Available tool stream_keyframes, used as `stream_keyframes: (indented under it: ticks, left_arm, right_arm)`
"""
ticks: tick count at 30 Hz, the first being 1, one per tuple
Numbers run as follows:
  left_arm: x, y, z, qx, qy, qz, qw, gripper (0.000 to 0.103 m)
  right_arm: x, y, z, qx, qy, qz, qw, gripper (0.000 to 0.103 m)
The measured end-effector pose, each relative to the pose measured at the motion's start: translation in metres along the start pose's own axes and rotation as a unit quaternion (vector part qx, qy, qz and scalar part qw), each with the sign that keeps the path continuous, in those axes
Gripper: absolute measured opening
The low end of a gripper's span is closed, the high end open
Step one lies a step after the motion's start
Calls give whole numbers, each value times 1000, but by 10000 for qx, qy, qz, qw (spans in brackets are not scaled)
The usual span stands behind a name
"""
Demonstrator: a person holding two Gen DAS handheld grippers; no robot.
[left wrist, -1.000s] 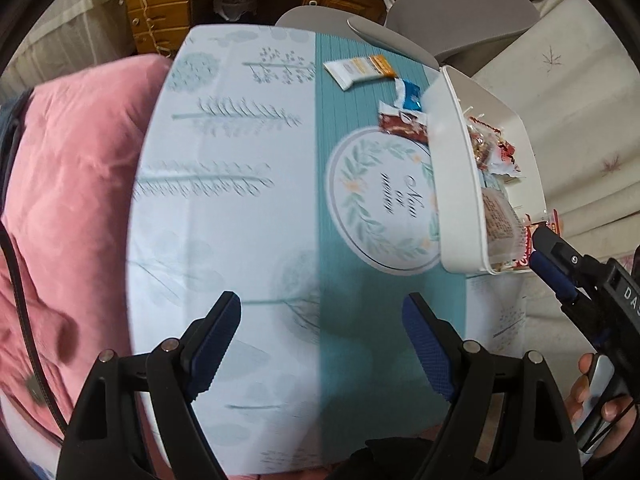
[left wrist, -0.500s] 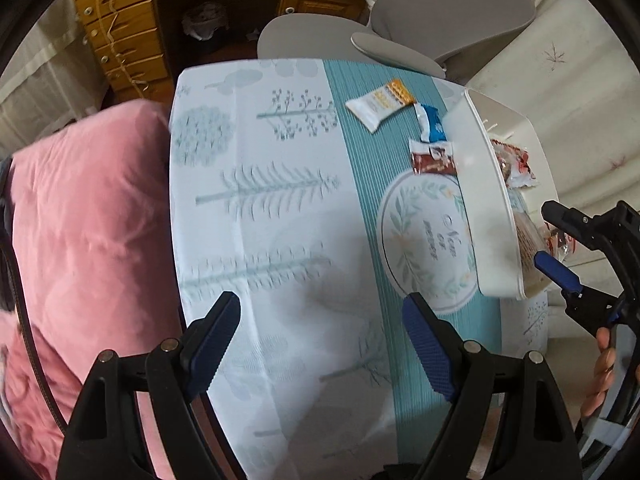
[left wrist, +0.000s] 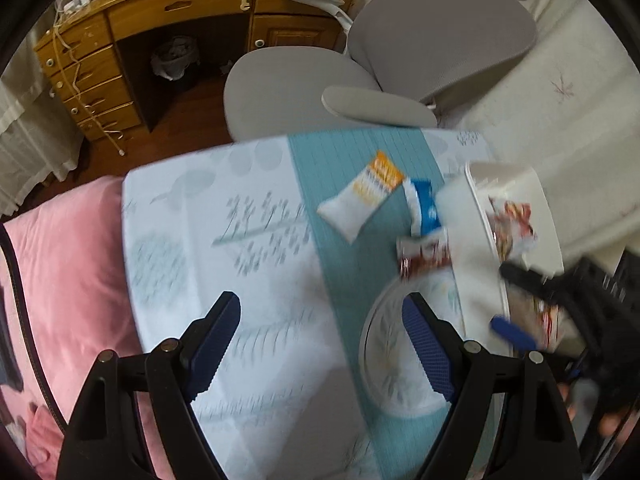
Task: Organize snacks
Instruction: 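Move both open tools toward the OATS bar and brown chocolate snack, then grasp the OATS bar with left tool while right grasps the brown chocolate snack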
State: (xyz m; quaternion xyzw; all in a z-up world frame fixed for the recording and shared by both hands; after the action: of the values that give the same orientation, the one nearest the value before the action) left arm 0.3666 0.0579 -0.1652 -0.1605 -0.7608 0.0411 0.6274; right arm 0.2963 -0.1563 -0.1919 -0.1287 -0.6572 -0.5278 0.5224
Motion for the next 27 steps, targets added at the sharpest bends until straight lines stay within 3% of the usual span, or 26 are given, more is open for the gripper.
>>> stream_keyframes:
  ticks: [5,10,18,27]
  left_arm:
    - [-37,-9,-42,-161,80,-108,9998,82]
    - [-80,-21,-65,-529,262,-290,9978,82]
    - [-137,-36,-69,-902,309,-558,9939,82]
    - [-159,-49,-78,-1147,115,-796,9901,81]
  right_arm:
    - [-31,3,-15,-273,37,65,9996,65]
    - [-58,2,-29,-576,0,405,9975,65]
    - [-91,1,-48,-692,28,1044,9921,65]
    - [-107,3,-59,-529,6,1601,9857,65]
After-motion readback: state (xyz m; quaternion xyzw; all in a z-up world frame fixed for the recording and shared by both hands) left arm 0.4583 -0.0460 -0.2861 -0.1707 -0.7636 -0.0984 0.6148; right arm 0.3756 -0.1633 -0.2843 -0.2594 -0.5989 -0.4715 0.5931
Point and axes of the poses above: each gripper's, at about its wrist camera, not at the fingertips, and x roughly against the way its jaws point, y to its left, z to its underside, the point moved 5 cm from there along -x, roughly the way its jaws point, and after that the axes turned 4 degrees about y, right-handed, at the moved point
